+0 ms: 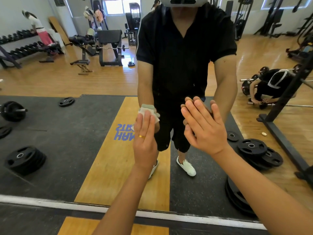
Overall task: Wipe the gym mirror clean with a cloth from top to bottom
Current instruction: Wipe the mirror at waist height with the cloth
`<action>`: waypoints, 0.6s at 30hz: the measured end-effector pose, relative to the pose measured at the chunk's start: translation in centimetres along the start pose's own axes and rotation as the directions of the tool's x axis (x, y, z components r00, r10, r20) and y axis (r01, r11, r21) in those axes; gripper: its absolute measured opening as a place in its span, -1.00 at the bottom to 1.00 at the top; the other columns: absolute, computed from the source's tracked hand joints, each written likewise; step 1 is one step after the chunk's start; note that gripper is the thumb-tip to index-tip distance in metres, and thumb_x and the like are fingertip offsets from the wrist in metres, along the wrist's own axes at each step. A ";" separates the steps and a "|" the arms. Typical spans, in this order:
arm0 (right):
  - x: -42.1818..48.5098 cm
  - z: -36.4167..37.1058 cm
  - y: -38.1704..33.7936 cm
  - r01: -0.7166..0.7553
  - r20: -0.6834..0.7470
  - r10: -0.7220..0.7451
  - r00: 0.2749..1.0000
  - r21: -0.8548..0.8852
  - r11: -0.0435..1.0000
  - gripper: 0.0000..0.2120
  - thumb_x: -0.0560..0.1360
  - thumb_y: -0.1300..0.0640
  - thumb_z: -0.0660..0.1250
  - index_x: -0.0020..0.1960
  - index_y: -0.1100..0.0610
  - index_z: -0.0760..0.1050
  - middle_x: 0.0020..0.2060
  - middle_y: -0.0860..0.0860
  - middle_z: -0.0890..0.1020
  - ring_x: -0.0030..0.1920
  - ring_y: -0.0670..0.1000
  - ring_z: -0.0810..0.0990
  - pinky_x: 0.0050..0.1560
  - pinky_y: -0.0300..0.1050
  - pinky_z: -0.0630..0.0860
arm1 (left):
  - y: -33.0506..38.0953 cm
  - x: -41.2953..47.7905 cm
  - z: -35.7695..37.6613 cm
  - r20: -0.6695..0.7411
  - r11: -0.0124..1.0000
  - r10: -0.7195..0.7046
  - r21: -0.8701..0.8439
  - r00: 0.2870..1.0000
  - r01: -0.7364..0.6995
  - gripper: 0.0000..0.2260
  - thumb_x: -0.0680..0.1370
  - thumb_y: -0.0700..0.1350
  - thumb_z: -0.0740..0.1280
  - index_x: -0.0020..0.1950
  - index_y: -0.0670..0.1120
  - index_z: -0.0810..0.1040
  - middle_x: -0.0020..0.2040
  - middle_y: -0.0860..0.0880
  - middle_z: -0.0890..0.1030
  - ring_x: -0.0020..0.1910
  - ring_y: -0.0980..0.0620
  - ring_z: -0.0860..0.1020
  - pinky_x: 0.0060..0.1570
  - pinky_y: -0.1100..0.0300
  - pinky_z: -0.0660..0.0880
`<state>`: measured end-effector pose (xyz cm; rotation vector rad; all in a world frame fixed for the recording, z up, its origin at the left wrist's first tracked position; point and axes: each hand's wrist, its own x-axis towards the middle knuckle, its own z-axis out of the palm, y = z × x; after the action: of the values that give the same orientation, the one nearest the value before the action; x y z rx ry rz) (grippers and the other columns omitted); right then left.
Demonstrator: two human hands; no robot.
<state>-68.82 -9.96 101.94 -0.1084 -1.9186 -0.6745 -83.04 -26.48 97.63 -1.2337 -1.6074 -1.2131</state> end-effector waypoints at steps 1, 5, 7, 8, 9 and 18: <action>0.1 -0.1 0.0 -0.003 0.004 0.003 1.000 0.001 1.000 -0.41 0.59 0.10 0.27 0.60 0.17 0.31 0.57 0.10 0.32 0.63 0.08 0.19 0.62 0.18 0.03 | -0.2 0.1 -0.2 0.005 1.000 0.014 0.006 1.000 -0.014 -0.66 0.69 -0.42 0.12 0.49 -0.31 0.31 0.51 -0.17 0.34 0.65 -0.07 0.11 0.55 -0.12 0.25; 0.7 -1.4 -0.1 -0.020 0.078 0.014 0.997 0.068 0.997 -0.41 0.59 0.15 0.27 0.61 0.16 0.29 0.59 0.10 0.29 0.62 0.10 0.20 0.63 0.19 -0.01 | -1.0 0.3 -0.6 0.024 0.992 0.114 0.047 0.993 -0.115 -0.70 0.74 -0.32 0.11 0.49 -0.31 0.31 0.60 -0.05 0.25 0.64 -0.06 0.12 0.58 -0.07 0.22; 0.4 -2.8 0.1 -0.016 0.142 -0.003 0.990 0.135 0.991 -0.42 0.61 0.17 0.22 0.62 0.16 0.24 0.61 0.12 0.24 0.63 0.11 0.17 0.63 0.22 -0.05 | -1.1 0.1 -0.6 0.019 0.991 0.121 0.055 0.993 -0.122 -0.68 0.73 -0.35 0.10 0.50 -0.29 0.30 0.66 0.04 0.14 0.65 -0.06 0.12 0.57 -0.09 0.23; -0.1 -3.7 0.4 -0.021 0.153 -0.003 0.988 0.154 0.988 -0.42 0.62 0.18 0.19 0.62 0.15 0.22 0.62 0.12 0.22 0.63 0.11 0.15 0.63 0.23 -0.06 | -1.1 0.0 -0.4 0.009 0.993 0.105 0.056 0.994 -0.105 -0.67 0.73 -0.37 0.10 0.51 -0.28 0.30 0.67 0.05 0.13 0.65 -0.07 0.12 0.56 -0.12 0.26; -0.7 -4.6 0.9 -0.032 0.152 0.007 0.988 0.162 0.986 -0.43 0.62 0.19 0.18 0.62 0.16 0.22 0.61 0.11 0.22 0.63 0.11 0.14 0.63 0.23 -0.07 | -1.0 -0.1 -0.3 -0.003 0.995 0.083 0.054 0.997 -0.083 -0.65 0.73 -0.38 0.09 0.52 -0.27 0.29 0.66 0.03 0.15 0.64 -0.07 0.13 0.54 -0.13 0.28; -6.0 -8.7 10.8 -0.076 0.141 0.069 0.988 0.045 0.996 -0.43 0.58 0.23 0.26 0.59 0.18 0.29 0.60 0.17 0.26 0.64 0.15 0.15 0.62 0.28 -0.10 | 0.6 -0.6 0.9 -0.078 0.995 -0.076 0.052 0.994 0.080 -0.65 0.72 -0.36 0.08 0.52 -0.29 0.32 0.56 -0.06 0.30 0.64 -0.07 0.15 0.54 -0.09 0.30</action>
<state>-55.05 -3.95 103.69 -0.1977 -2.0540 -0.5821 -82.38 -25.68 97.00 -1.0871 -1.6354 -1.2405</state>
